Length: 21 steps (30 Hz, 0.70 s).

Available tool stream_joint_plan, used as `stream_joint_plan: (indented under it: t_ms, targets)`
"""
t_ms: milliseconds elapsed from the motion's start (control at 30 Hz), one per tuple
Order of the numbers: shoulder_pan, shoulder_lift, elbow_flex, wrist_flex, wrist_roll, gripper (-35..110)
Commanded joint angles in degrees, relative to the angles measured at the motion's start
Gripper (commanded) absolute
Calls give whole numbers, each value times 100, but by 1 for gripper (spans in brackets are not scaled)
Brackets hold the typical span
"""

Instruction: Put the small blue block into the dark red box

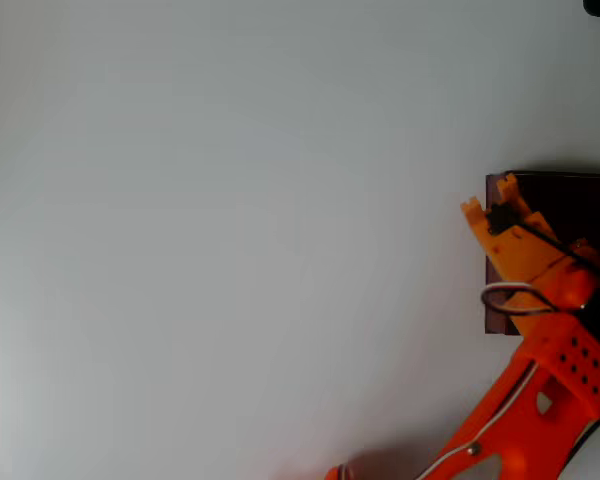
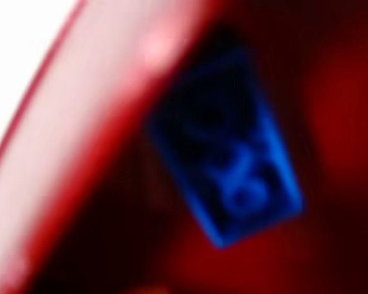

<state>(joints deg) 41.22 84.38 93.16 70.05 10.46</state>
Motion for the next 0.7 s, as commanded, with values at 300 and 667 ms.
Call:
stream_joint_plan:
  t_ms: [300, 667]
  targets:
    - [-2180, 2918, 2057, 624, -1160, 3]
    - [-5089, 7646, 5115, 325, -826, 0]
